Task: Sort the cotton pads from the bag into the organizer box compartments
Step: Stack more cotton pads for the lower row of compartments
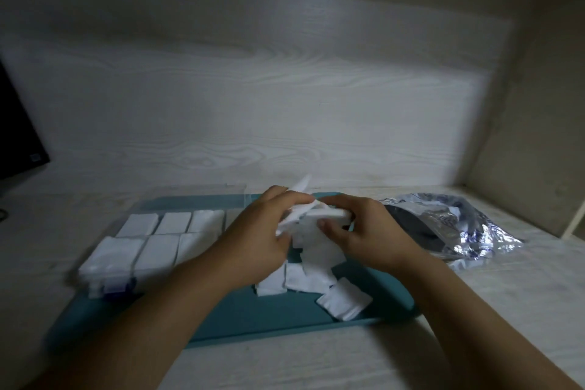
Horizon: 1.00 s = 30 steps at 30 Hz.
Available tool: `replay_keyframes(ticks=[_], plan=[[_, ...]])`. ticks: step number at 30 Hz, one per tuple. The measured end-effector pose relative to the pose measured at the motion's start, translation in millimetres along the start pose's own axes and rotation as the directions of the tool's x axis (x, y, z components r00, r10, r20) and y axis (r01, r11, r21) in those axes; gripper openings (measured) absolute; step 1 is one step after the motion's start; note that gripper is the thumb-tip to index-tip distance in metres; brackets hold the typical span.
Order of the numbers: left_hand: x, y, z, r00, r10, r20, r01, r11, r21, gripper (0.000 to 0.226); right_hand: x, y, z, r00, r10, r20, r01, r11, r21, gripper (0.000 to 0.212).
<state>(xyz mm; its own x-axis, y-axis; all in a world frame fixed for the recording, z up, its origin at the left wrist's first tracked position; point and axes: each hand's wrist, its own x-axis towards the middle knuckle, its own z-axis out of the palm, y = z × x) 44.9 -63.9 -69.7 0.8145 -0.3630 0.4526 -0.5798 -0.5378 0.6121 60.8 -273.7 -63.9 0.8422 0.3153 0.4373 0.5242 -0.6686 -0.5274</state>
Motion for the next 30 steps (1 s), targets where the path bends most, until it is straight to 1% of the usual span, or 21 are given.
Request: replay_keyframes(ticks=[3,5,7,8,10,11,15,18,20,22,24,25,27,29,30], plan=[[-5.7,2.6,3.5,0.999,-0.029,0.018,0.029,1.000,0.006,0.053,-1.4,-4.5,-2.1,0.998,0.021,0.062,-0.024,0.999,0.040,0.023],[-5.8,4.7,3.5,0.998,-0.060,-0.008,0.060,0.997,-0.053,0.048,-1.5,-5.3,-1.1,0.995,0.024,0.094,-0.029,0.998,0.050,0.012],[-3.9,7.7,1.1,0.993,-0.074,-0.088,0.058,0.983,-0.174,0.029,-1.0,-5.7,0.0,0.998,0.014,0.065,-0.015,1.000,0.010,0.015],[-3.1,9.0,-0.6,0.984,-0.082,-0.156,0.050,0.979,-0.198,0.021,-0.5,-5.9,0.4,0.999,0.010,0.046,-0.009,1.000,-0.016,0.018],[-2.1,9.4,-3.7,0.957,-0.122,-0.263,0.067,0.976,-0.207,0.024,-0.7,-7.3,-0.2,1.000,0.006,0.019,-0.005,0.999,-0.033,0.021],[-2.7,10.1,-4.8,0.948,-0.150,-0.282,0.089,0.972,-0.217,0.027,-1.2,-8.6,-0.6,1.000,0.005,0.015,-0.005,1.000,-0.029,0.020],[-6.7,8.9,-1.4,0.938,-0.187,-0.290,0.120,0.965,-0.233,0.034,-2.7,-12.2,-1.4,0.999,0.011,0.040,-0.008,0.997,-0.072,0.016],[-9.5,8.3,3.4,0.939,-0.191,-0.285,0.119,0.961,-0.251,0.044,-3.0,-15.6,-0.6,0.999,-0.023,0.036,0.027,0.993,-0.112,0.014],[-10.9,7.1,5.3,0.931,-0.205,-0.302,0.126,0.957,-0.261,0.042,-3.7,-19.7,0.3,0.997,-0.060,-0.040,0.056,0.993,-0.100,0.012],[-12.5,9.9,5.3,0.919,-0.211,-0.333,0.131,0.960,-0.246,0.032,-3.9,-24.1,-0.2,0.980,-0.076,-0.181,0.061,0.994,-0.089,0.012],[-13.8,15.0,5.0,0.906,-0.252,-0.339,0.156,0.945,-0.286,0.022,-3.1,-27.4,-2.1,0.943,-0.083,-0.322,0.061,0.995,-0.078,0.016],[-14.1,17.3,5.1,0.898,-0.290,-0.330,0.179,0.927,-0.329,0.020,-3.0,-29.2,-3.6,0.924,-0.073,-0.376,0.060,0.997,-0.045,0.019],[-13.6,21.5,5.1,0.871,-0.381,-0.309,0.225,0.871,-0.437,0.017,-1.5,-31.8,-6.5,0.906,0.004,-0.424,0.046,0.993,0.107,0.022],[-11.6,25.6,5.2,0.830,-0.486,-0.274,0.250,0.762,-0.597,0.010,0.7,-35.1,-9.0,0.916,0.129,-0.379,0.006,0.942,0.336,0.022],[-10.0,26.9,5.6,0.807,-0.540,-0.241,0.246,0.677,-0.694,0.006,1.2,-37.0,-10.0,0.925,0.182,-0.334,-0.017,0.897,0.441,0.022]])
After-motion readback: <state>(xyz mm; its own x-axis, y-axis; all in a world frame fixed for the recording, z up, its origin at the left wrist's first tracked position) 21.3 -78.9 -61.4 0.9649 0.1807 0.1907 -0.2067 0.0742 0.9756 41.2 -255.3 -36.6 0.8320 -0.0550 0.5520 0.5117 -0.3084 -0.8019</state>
